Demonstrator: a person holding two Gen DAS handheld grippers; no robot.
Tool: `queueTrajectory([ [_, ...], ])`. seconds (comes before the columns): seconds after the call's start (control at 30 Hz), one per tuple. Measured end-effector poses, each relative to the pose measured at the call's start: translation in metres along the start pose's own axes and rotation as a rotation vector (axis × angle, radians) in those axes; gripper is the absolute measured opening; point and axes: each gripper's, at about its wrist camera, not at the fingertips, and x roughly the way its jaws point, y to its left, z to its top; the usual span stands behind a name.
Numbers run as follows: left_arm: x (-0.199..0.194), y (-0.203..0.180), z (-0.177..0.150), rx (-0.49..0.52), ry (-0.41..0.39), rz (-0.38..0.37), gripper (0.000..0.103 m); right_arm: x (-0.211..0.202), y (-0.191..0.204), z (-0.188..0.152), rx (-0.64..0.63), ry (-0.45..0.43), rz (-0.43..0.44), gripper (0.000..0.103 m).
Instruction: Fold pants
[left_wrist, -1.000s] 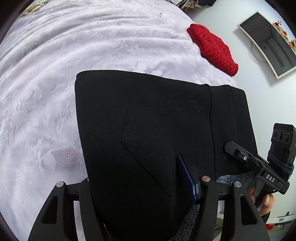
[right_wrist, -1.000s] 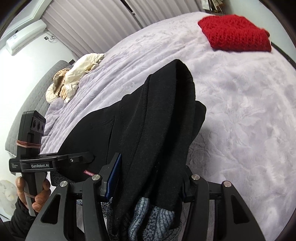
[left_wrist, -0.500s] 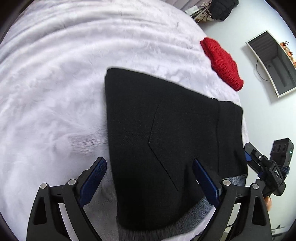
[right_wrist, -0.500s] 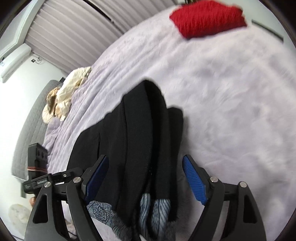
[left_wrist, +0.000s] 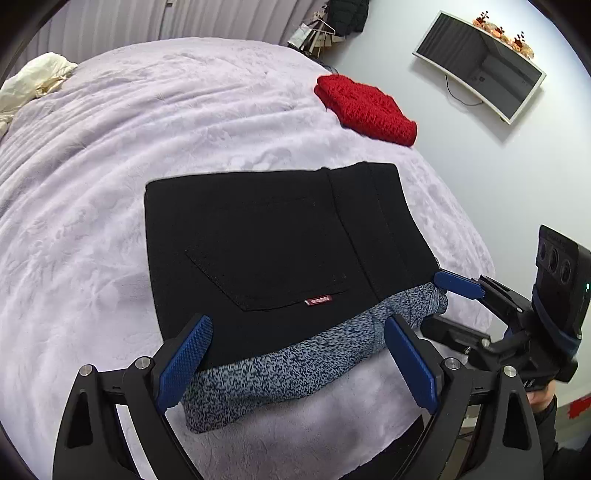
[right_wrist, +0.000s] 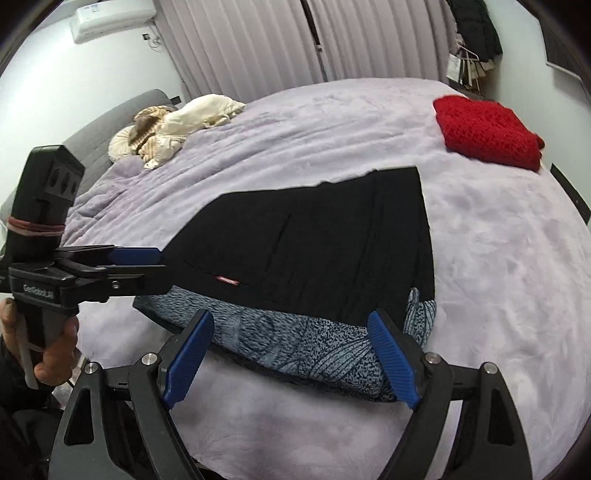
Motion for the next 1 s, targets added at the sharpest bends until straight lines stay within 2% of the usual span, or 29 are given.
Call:
queueTrajectory([
  [0.07, 0.011, 0.005, -0.001, -0.020, 0.022, 0.003, 0.095, 0.001, -0.010, -0.005, 0.038, -0.003, 0.035, 0.088],
  [0.17, 0.027, 0.013, -0.001, -0.083, 0.047, -0.042, 0.095, 0.004, -0.021, -0.009, 0.074, 0.001, 0.081, 0.088],
  [0.4, 0.028, 0.004, -0.001, -0.049, 0.062, -0.001, 0.095, 0.009, -0.026, -0.012, 0.125, 0.008, 0.112, 0.088],
  [0.5, 0.011, 0.005, 0.019, -0.079, 0.021, -0.079, 0.095, -0.004, -0.016, 0.004, 0.077, -0.028, 0.078, 0.088],
  [0.6, 0.006, 0.013, 0.049, -0.110, -0.035, -0.041, 0.095, -0.006, -0.010, 0.032, 0.001, -0.072, -0.009, 0.088],
  [0.7, 0.023, 0.033, 0.077, -0.201, -0.041, 0.011, 0.095, 0.013, -0.013, 0.064, -0.020, -0.063, -0.038, 0.088],
  [0.83, 0.050, 0.051, 0.096, -0.297, 0.013, 0.051, 0.095, 0.056, -0.014, 0.099, -0.064, 0.019, -0.072, 0.088],
  [1.0, 0.076, 0.050, 0.102, -0.260, 0.083, 0.120, 0.095, 0.087, -0.025, 0.113, -0.090, 0.094, -0.087, 0.088],
])
